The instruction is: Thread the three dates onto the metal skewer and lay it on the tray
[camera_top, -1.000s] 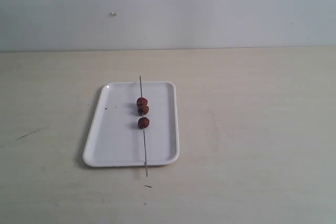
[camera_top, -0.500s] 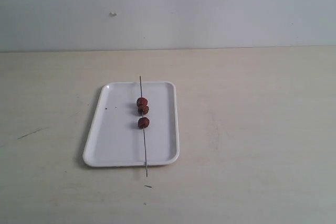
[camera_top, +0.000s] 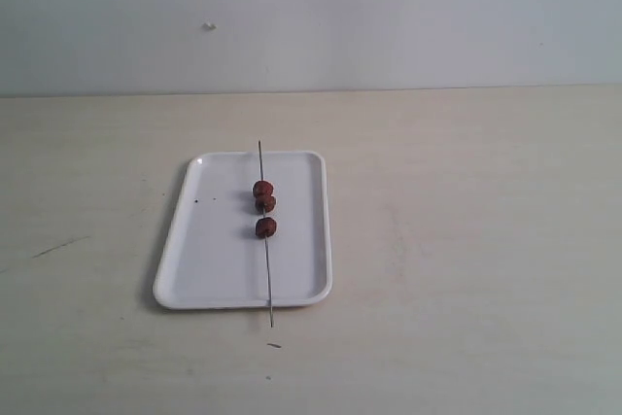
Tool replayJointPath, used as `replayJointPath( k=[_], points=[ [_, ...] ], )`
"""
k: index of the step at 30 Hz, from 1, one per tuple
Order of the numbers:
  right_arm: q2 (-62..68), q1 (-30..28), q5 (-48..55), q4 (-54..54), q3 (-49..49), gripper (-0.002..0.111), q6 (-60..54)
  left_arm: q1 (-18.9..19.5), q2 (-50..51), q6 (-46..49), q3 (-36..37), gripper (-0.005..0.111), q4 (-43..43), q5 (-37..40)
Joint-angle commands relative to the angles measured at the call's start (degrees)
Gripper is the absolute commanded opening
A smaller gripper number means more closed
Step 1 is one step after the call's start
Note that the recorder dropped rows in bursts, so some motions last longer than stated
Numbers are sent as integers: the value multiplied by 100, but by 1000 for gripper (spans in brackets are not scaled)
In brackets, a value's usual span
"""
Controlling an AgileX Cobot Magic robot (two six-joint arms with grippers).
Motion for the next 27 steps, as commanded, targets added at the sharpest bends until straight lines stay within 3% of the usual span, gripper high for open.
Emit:
replayJointPath(
  k=[1,9,12,16,18,27],
  points=[
    [-45,-31,257,-3071,26,0,3125,-35,-19,-2,-4,0,-14,28],
    [-262,-225,695,-3350,80,0,2928,-35,-19,-2,-4,0,-14,17],
    [-568,-1141,1230,-3386,80,0,2941,-35,-19,-2,-4,0,-14,17],
    [-576,-1797,1907,-3665,80,0,2931,-35,-19,-2,-4,0,-14,17],
    [-576,-1864,2246,-3765,88,0,2954,-35,-19,-2,-4,0,-14,17],
    [-576,-1864,2055,-3869,525,0,3231,-35,-19,-2,-4,0,-14,17]
  ],
)
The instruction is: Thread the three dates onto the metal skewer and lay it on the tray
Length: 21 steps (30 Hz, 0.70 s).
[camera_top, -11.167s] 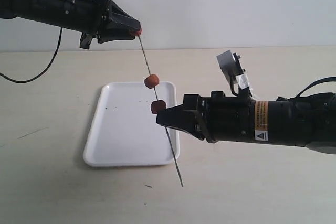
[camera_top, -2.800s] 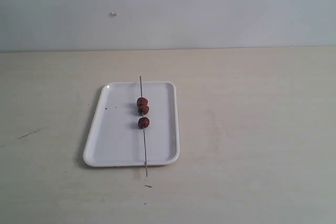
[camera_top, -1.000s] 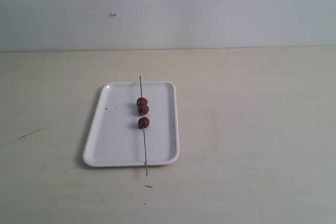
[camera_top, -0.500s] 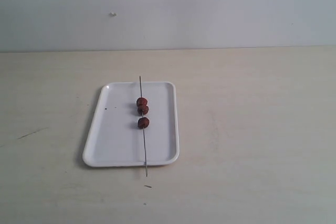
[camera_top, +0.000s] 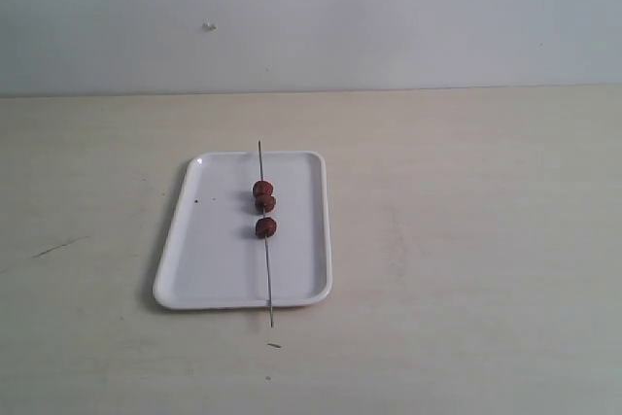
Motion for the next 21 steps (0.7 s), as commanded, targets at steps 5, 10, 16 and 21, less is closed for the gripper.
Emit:
replayJointPath(
  k=[5,10,16,21],
  points=[
    [-30,-40,-72,-38,25,0,29,-35,-19,-2,-4,0,-14,17],
    [-30,-40,-72,-38,25,0,29,-35,-19,-2,-4,0,-14,17],
    [-30,-40,-72,-38,25,0,29,-35,-19,-2,-4,0,-14,17],
    [-30,-40,-72,-38,25,0,29,-35,-19,-2,-4,0,536,17]
  ],
)
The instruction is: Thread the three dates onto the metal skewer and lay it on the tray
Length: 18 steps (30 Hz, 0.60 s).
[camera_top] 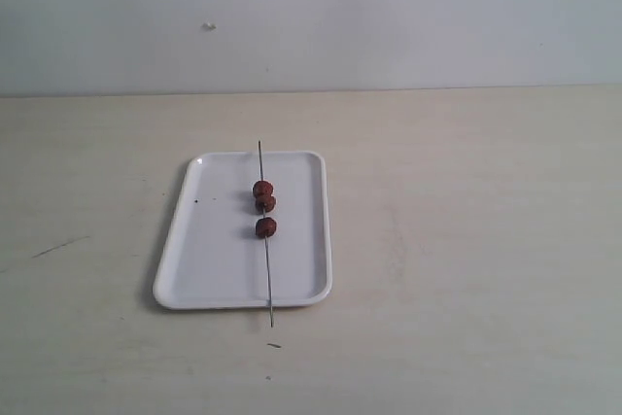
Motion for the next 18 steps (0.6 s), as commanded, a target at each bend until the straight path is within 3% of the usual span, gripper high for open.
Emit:
replayJointPath(
  k=[1,5,8,9,11,15,18],
  points=[
    [-30,-40,-71,-25,25,0,9,-35,-19,-12,-4,0,1145,17],
    [-30,-40,-71,-25,25,0,9,-35,-19,-1495,-4,0,3491,637],
    [-30,-40,-71,-25,25,0,9,-27,-19,-3724,-4,0,4324,56],
    [-30,-40,-71,-25,25,0,9,-27,-19,-4692,-4,0,4847,-180],
    [-30,-40,-71,-25,25,0,9,-27,-19,-5749,-4,0,5929,-320],
    [-30,-40,-71,-25,25,0,9,-27,-19,-7974,-4,0,8715,189],
    [-30,-40,-71,-25,25,0,9,-27,-19,-8966,-4,0,9886,605]
  ],
)
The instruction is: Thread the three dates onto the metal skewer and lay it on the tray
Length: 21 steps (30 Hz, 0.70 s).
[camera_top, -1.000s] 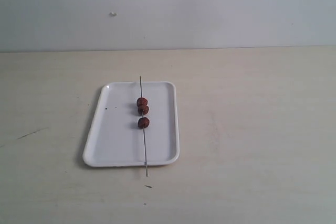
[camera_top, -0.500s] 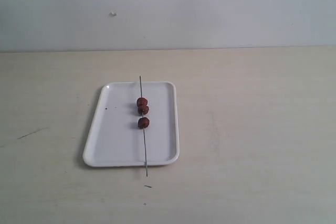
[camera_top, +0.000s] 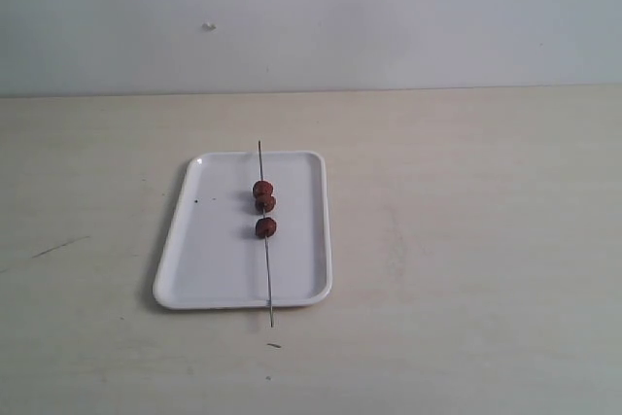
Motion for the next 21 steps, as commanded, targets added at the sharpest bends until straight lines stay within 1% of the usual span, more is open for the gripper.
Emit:
replayJointPath(
  k=[1,4,6,21],
  points=[
    [-30,-40,-71,-14,25,0,9,-27,-19,-1584,-4,0,1830,639],
    [-30,-40,-71,-14,25,0,9,-27,-19,-1557,-4,0,2176,1128],
    [-30,-40,-71,-14,25,0,9,-27,-19,-1540,-4,0,2212,1396],
    [-30,-40,-71,-14,25,0,9,-27,-19,-1540,-4,0,2212,1384]
  ],
)
